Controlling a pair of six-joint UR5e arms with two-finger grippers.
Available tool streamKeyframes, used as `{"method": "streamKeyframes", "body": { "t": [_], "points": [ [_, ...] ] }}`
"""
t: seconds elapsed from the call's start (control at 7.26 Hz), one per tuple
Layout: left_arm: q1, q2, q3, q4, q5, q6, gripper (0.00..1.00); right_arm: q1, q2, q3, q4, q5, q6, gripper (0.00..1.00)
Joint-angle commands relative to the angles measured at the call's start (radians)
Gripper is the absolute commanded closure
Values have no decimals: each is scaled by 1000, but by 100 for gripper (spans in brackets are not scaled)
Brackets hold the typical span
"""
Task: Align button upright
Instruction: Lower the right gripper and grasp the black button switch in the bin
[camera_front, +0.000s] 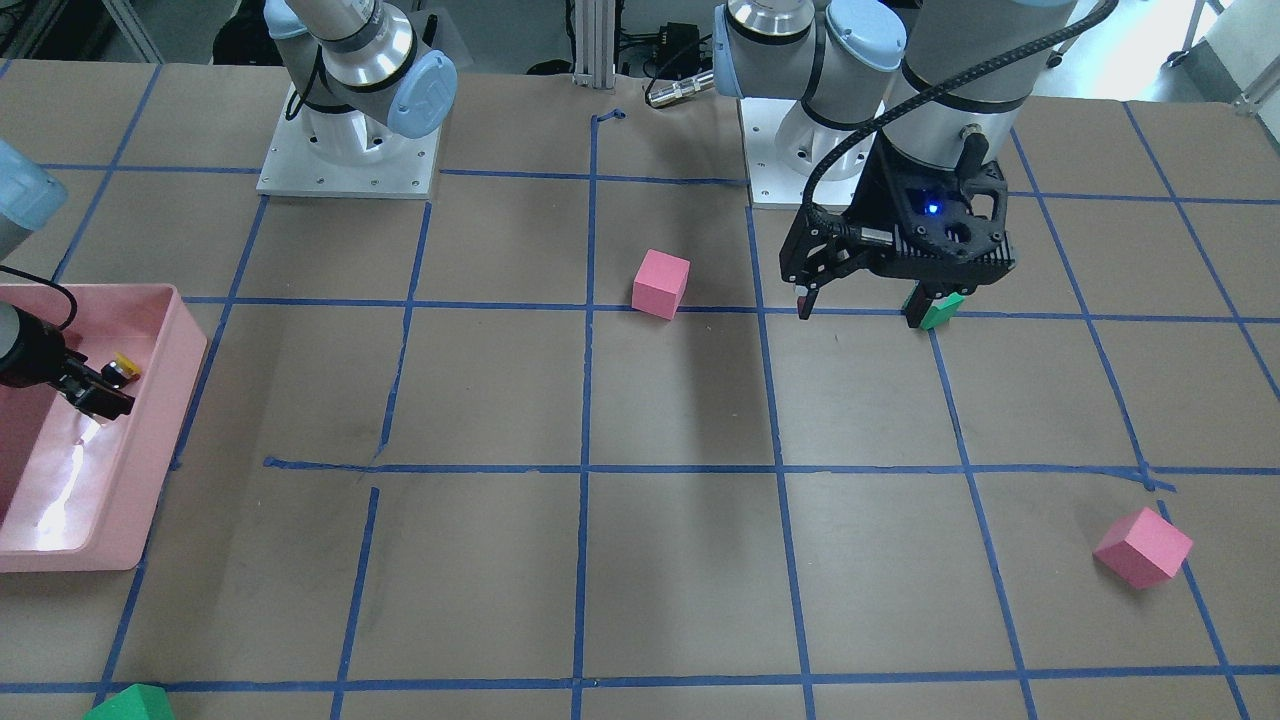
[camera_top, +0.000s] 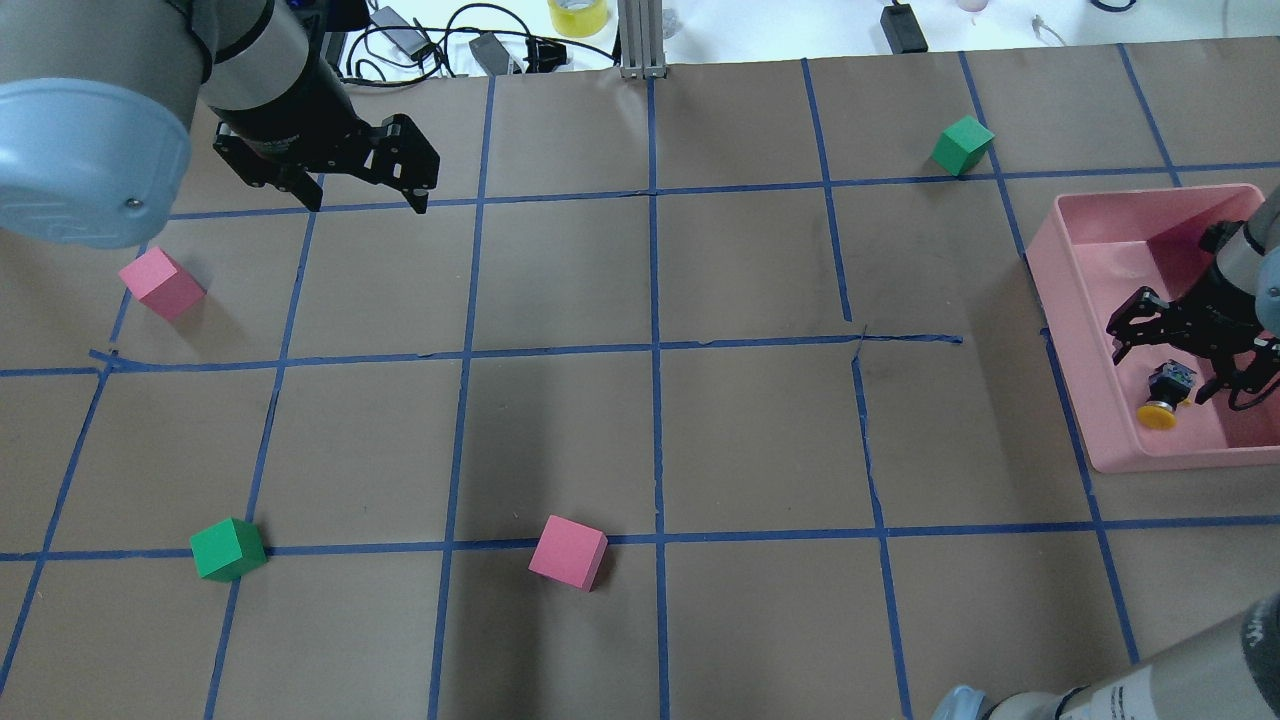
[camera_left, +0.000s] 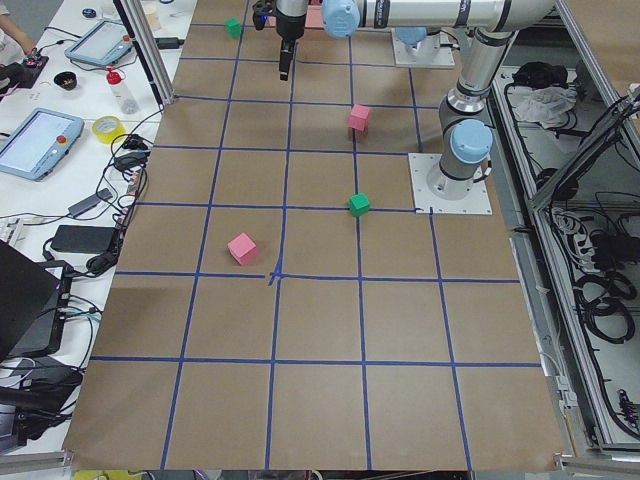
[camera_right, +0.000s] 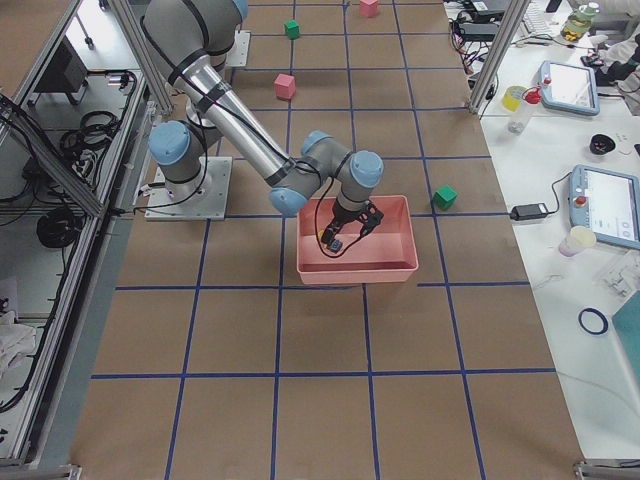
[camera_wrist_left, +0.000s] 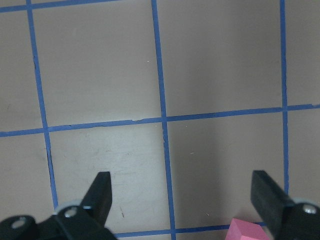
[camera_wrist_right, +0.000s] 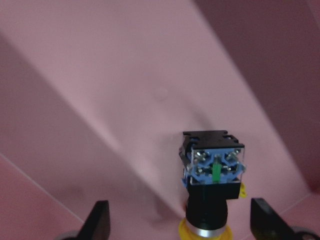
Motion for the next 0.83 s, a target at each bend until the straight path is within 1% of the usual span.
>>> {"method": "streamKeyframes", "body": {
  "t": [0.0,0.14,0.28,0.41,0.69],
  "points": [
    [0,2,0,0,0,7,0,-3,17,1,-22,1,-2,11],
    [0,2,0,0,1,10,0,-6,18,1,-24,4,0,25],
    [0,2,0,0,1,10,0,-8,17,-2,-21,9,0,80],
    [1,2,0,0,1,10,0,-8,17,-6,-19,8,0,100],
    [0,2,0,0,1,10,0,-8,11,-17,-19,8,6,100]
  ]
}}
